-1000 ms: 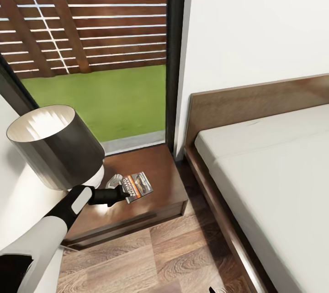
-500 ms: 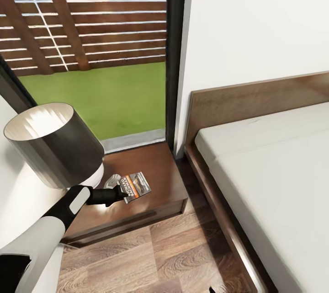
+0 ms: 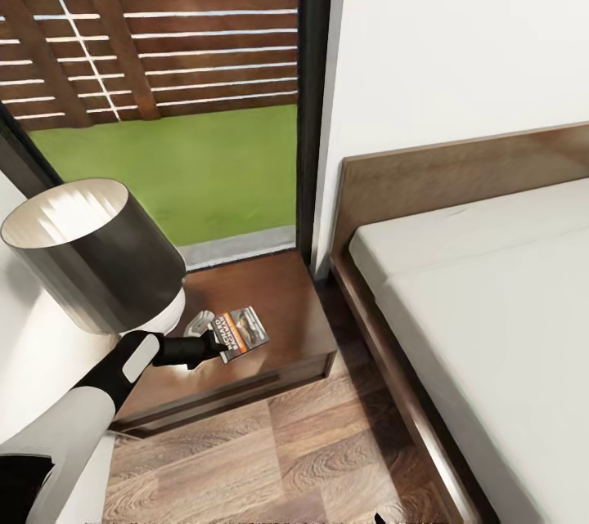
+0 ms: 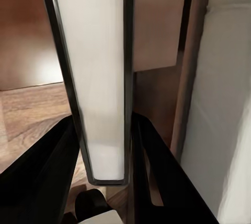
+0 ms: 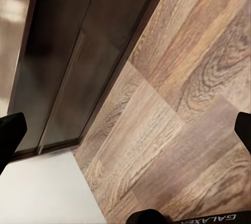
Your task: In the bedroom, move the book from the bed onto either nightstand, and place the two sandals side by side next to the bed.
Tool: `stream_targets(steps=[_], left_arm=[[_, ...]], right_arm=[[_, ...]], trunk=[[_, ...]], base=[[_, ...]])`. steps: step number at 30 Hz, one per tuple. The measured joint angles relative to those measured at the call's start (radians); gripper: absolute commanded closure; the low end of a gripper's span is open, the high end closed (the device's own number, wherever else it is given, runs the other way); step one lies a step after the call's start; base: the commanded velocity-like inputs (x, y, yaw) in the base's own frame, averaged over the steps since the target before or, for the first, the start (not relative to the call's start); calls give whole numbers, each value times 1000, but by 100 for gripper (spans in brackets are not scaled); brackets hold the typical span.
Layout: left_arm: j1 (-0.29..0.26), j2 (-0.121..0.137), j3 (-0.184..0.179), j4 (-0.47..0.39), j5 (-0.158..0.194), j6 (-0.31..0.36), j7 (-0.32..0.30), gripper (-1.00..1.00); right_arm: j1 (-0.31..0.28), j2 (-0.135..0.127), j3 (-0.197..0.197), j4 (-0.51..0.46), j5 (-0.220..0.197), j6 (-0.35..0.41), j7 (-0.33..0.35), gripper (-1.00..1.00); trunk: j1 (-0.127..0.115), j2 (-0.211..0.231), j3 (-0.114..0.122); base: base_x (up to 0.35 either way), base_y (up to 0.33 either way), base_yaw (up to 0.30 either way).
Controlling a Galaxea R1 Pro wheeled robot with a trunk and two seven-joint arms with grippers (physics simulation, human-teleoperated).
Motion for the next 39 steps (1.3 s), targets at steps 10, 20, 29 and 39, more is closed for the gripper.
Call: stream_targets(steps=[10,20,29,39], left_arm=[[0,0,2,-1,0,0,0,100],[0,0,4,-1,0,0,0,100],[0,0,5,-1,0,0,0,100],[0,0,5,-1,0,0,0,100]], right_arm=[[0,0,0,0,0,0,1,-100],[0,0,0,0,0,0,1,-100],[0,0,0,3,0,0,2,-100],[0,0,0,6,0,0,2,-100]], trunk=[[0,0,-12],[0,0,-23],[0,0,-36],[0,0,-51]], base=[[0,0,0],[0,0,0],[0,0,0],[0,0,0]])
